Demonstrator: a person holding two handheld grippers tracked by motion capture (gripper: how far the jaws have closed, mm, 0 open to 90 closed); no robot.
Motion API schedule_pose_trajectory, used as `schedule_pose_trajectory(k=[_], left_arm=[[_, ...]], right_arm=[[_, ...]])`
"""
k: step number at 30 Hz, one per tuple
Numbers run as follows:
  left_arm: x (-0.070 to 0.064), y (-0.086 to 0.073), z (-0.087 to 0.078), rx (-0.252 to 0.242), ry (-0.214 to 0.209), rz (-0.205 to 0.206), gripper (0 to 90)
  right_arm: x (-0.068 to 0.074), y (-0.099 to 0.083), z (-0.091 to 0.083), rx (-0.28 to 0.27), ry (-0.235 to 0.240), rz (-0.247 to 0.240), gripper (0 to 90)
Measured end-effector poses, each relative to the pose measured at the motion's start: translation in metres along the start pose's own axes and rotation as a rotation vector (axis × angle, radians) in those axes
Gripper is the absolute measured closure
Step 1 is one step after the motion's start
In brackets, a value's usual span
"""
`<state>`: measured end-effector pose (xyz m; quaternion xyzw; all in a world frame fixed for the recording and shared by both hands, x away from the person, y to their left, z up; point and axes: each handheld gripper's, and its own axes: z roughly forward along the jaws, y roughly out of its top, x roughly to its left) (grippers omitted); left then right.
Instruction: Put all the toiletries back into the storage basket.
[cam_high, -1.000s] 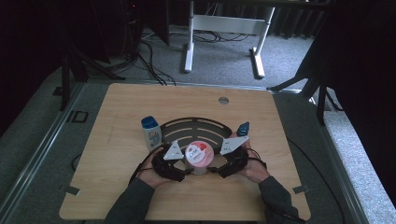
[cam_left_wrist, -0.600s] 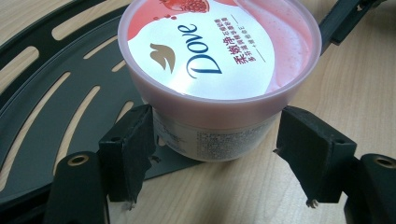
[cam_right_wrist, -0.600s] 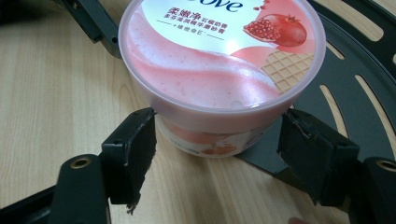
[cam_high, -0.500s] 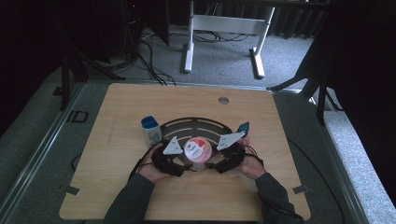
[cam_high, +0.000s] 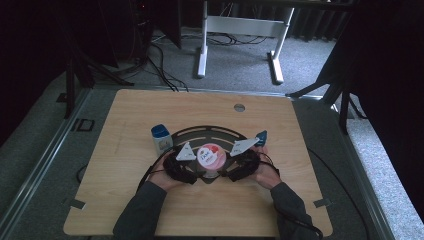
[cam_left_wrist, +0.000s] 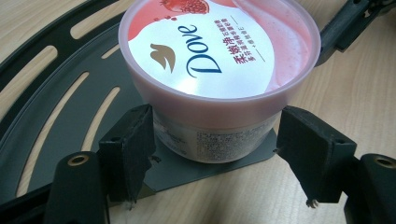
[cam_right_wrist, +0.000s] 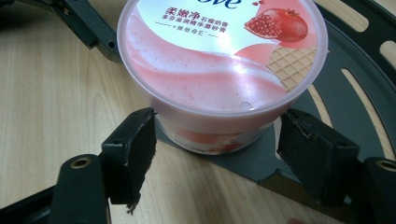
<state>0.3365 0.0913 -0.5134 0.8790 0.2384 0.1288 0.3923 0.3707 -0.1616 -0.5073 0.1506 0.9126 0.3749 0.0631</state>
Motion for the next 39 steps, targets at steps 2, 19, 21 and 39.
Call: schedule_pose_trajectory(k=[2, 19, 21, 39], left_arm=[[0.002, 0.0, 0.001, 0.002, 0.001, -0.003, 28.5], [0.01, 0.001, 0.01, -0.002, 0.031, -0.034, 28.5], [0.011, 0.001, 0.01, -0.005, 0.04, -0.035, 28.6], [0.017, -0.001, 0.018, -0.001, 0.084, -0.056, 31.4]], right_arm=[[-0.001, 0.001, 0.001, 0.001, -0.006, 0.002, 27.7], [-0.008, 0.005, 0.009, 0.017, -0.045, 0.049, 27.7], [-0.009, 0.006, 0.009, 0.015, -0.051, 0.054, 27.8], [-0.009, 0.01, 0.019, 0.028, -0.133, 0.061, 28.5]])
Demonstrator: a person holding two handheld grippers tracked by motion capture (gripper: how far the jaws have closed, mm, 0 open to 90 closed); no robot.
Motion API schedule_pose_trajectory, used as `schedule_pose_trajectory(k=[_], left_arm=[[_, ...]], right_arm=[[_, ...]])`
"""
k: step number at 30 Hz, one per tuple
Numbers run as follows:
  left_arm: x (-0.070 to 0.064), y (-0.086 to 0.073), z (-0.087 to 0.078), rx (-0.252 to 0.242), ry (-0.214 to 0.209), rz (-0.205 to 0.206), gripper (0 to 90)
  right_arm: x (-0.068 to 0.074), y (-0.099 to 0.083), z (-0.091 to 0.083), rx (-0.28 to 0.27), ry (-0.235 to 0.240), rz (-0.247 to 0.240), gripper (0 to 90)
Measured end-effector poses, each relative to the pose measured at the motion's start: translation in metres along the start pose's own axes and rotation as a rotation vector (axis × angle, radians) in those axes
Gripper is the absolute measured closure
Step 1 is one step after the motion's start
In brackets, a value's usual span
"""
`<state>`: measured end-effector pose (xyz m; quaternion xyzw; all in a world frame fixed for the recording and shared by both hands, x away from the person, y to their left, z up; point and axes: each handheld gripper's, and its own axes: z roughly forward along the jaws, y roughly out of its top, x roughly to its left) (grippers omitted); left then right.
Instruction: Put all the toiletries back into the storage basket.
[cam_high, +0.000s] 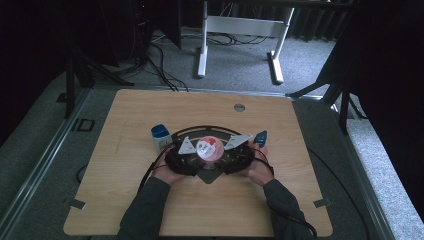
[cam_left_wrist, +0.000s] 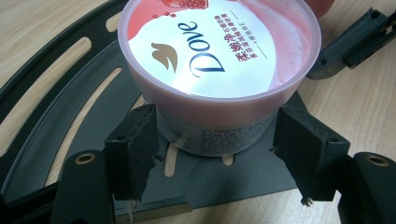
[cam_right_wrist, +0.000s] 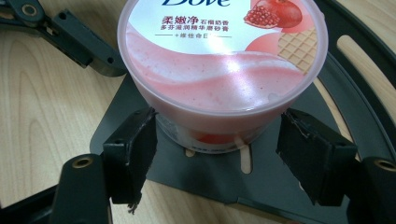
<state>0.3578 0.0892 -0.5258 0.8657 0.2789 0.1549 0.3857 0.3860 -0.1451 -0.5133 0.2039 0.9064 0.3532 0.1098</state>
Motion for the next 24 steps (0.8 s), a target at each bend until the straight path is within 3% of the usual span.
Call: schedule_pose_trajectory(k=[7, 16, 24], left_arm=[[0.0008, 0.0003, 0.0026, 0.006, 0.01, -0.005, 31.4], [0.0028, 0.0002, 0.0051, 0.019, 0.03, -0.024, 31.4], [-0.0015, -0.0032, 0.0018, 0.002, 0.058, -0.043, 38.1]], right_arm=[[0.0, 0.0011, 0.0027, 0.013, -0.019, 0.0, 28.4], [-0.0005, 0.0039, 0.0063, 0.008, -0.027, 0.042, 29.8], [0.0008, 0.003, 0.0057, 0.035, -0.044, 0.037, 35.3]])
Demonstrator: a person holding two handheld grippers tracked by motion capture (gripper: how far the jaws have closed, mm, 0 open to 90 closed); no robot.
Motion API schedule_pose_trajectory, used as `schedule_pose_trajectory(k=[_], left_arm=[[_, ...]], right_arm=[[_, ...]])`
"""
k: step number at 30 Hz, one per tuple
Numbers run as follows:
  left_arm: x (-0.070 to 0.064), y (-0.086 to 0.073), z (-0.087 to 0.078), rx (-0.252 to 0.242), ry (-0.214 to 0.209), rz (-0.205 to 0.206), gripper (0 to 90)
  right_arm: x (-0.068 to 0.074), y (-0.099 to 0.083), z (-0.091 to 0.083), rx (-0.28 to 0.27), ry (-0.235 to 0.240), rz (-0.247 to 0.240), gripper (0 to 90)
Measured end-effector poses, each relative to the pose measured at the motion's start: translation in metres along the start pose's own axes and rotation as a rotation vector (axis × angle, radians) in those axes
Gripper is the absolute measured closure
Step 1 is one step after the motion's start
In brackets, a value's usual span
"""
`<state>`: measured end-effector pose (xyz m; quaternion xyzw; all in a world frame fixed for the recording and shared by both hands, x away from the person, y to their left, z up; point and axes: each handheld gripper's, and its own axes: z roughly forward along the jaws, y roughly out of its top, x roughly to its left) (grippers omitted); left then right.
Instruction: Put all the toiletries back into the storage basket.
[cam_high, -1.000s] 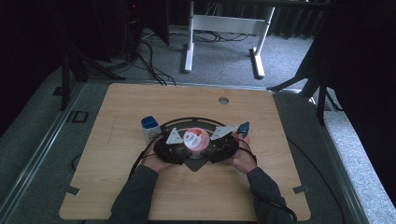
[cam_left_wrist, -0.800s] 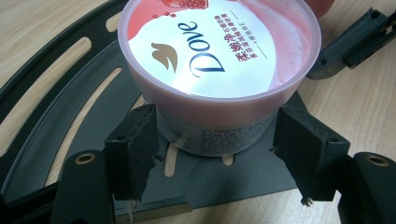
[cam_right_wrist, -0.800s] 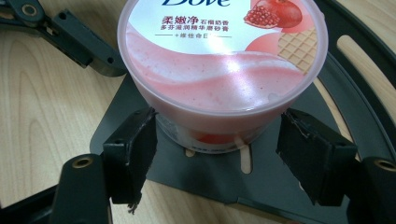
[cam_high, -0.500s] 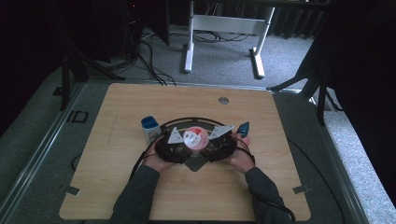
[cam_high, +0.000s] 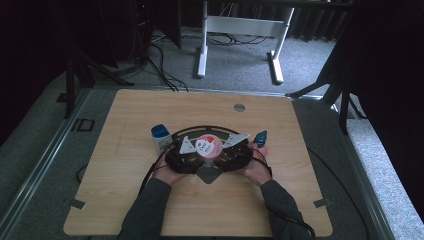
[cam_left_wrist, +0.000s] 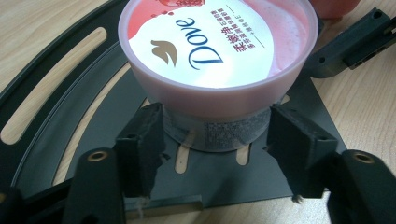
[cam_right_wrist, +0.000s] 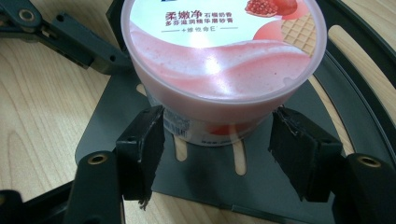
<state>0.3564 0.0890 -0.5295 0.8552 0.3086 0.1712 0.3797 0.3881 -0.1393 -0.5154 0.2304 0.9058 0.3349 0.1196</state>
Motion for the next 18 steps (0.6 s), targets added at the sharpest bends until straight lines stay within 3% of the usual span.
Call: schedule_pose_trajectory(k=[5, 11, 18], left_arm=[[-0.005, 0.0, -0.01, -0.035, 0.016, -0.008, 38.7], [-0.011, 0.001, -0.024, -0.078, 0.012, 0.002, 42.6], [-0.02, -0.002, -0.031, -0.107, -0.042, 0.018, 55.7]], right_arm=[[0.006, -0.001, -0.006, 0.019, -0.037, -0.01, 36.8], [0.013, -0.005, -0.015, 0.008, -0.045, -0.015, 44.1], [0.019, -0.012, -0.017, -0.013, -0.01, 0.006, 55.3]])
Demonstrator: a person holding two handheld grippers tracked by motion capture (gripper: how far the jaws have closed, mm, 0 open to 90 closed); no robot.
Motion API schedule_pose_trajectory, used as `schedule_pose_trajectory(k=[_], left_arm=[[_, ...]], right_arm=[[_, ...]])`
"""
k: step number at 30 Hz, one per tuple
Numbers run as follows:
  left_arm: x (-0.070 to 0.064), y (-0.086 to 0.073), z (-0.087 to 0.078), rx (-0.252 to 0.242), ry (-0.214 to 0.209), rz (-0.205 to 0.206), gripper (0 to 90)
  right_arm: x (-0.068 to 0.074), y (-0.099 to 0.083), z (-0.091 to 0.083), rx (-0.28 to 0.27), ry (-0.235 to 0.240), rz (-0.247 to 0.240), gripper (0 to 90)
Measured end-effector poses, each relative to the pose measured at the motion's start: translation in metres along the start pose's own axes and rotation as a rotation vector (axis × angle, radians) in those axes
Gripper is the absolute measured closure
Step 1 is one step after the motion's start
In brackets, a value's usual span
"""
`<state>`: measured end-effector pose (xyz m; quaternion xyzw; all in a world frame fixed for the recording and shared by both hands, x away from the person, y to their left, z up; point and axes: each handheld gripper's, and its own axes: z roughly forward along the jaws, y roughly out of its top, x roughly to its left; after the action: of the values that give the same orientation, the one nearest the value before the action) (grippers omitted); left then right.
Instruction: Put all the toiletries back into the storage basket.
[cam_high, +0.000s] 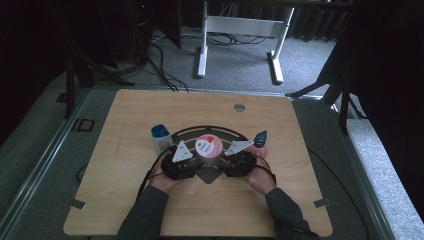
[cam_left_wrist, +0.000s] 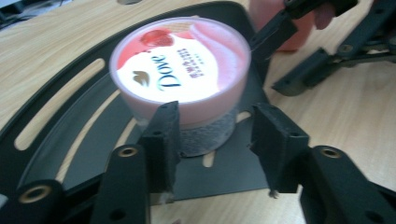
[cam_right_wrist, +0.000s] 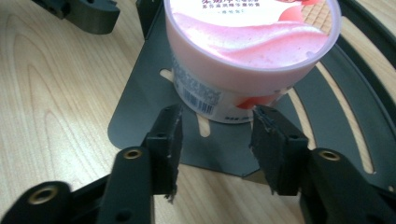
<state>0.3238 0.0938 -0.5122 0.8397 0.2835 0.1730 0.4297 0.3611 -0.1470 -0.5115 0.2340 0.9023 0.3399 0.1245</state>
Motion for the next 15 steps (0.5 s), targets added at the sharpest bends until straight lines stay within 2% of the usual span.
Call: schedule_pose_trajectory(k=[4, 7, 10, 11, 15], left_arm=[[-0.007, -0.007, 0.006, 0.033, -0.016, 0.013, 61.8], [-0.011, -0.012, 0.012, 0.046, -0.027, 0.013, 66.6], [-0.013, -0.015, 0.02, 0.07, -0.038, 0.02, 68.9], [-0.014, -0.016, 0.021, 0.074, -0.044, 0.022, 72.7], [-0.015, -0.019, 0.026, 0.09, -0.049, 0.023, 78.5]], right_arm=[[0.003, -0.002, 0.0, -0.012, 0.008, 0.007, 62.4], [0.007, -0.001, 0.001, -0.026, 0.014, -0.021, 71.4], [0.009, 0.001, 0.002, -0.033, 0.016, -0.027, 74.2], [0.01, 0.002, 0.002, -0.042, 0.02, -0.032, 76.8], [0.012, 0.005, 0.004, -0.047, 0.016, -0.035, 79.0]])
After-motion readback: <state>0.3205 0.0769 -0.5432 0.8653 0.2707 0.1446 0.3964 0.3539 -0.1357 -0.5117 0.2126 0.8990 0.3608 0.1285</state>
